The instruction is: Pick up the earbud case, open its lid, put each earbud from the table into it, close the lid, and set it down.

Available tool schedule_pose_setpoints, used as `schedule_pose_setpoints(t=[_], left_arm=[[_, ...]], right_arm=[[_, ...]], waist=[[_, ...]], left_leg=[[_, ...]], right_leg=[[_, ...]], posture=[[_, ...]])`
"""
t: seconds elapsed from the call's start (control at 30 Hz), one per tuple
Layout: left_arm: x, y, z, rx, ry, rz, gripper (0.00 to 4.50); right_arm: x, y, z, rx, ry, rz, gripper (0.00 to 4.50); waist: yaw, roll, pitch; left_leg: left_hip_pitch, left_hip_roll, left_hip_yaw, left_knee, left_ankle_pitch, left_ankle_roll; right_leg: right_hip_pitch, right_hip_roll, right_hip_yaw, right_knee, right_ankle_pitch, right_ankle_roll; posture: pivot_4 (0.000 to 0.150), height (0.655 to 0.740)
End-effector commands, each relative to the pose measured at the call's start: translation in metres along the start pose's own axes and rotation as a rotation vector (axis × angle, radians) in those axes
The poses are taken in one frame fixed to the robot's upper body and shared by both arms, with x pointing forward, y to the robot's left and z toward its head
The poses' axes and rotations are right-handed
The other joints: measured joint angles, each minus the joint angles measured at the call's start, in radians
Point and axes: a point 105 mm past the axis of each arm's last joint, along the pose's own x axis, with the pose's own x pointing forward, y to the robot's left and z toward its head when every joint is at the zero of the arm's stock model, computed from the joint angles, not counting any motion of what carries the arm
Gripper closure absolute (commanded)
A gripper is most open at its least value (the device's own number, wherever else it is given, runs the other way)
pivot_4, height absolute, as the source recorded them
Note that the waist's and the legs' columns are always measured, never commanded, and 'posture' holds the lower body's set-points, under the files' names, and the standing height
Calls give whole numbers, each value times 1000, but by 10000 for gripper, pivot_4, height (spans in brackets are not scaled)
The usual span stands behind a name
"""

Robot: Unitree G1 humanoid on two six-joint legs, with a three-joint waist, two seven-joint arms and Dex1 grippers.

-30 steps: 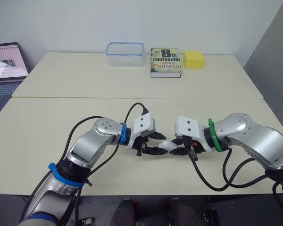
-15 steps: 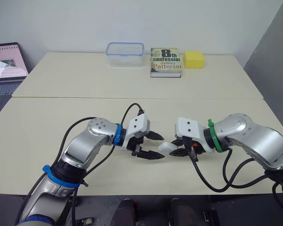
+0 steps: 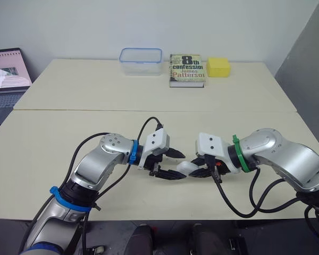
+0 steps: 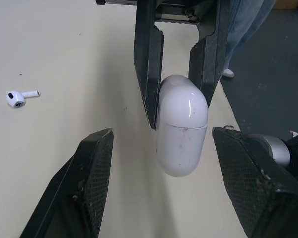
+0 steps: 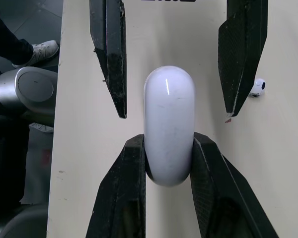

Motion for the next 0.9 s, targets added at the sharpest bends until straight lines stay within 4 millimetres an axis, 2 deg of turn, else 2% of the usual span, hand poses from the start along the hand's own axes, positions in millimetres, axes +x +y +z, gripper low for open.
schedule_pose_setpoints(t=[0.03, 0.23, 0.5, 0.63, 0.77, 0.9], left_arm=[[2, -1, 7, 22, -14, -14, 17637], [3, -2, 8, 12, -24, -23, 37026], [2, 0, 7, 10, -17, -10, 37341], [0, 1, 6, -2, -19, -1, 37342], [-4, 3, 4, -36, -39, 20, 37342], [-9, 6, 0, -78, -87, 48, 37342]], right_arm=[[-6, -1, 9, -31, -29, -26, 36853], [-7, -1, 12, -23, -40, -26, 36853], [-9, -2, 13, -17, -51, -31, 36853], [-12, -3, 8, -26, -33, -34, 23470], [-26, -13, 5, -31, -23, -96, 8786], [-47, -20, -1, -50, -5, -152, 8647]], waist=[[0, 0, 0], [0, 0, 0], [0, 0, 0], [0, 0, 0], [0, 0, 0], [0, 0, 0]], left_leg=[[0, 0, 0, 0, 0, 0], [0, 0, 0, 0, 0, 0], [0, 0, 0, 0, 0, 0], [0, 0, 0, 0, 0, 0], [0, 0, 0, 0, 0, 0], [0, 0, 0, 0, 0, 0]], right_leg=[[0, 0, 0, 0, 0, 0], [0, 0, 0, 0, 0, 0], [0, 0, 0, 1, 0, 0], [0, 0, 0, 1, 0, 0], [0, 0, 0, 1, 0, 0], [0, 0, 0, 1, 0, 0]], posture=[[1500, 7400], [1500, 7400], [1500, 7400], [1500, 7400], [1500, 7400], [1500, 7400]])
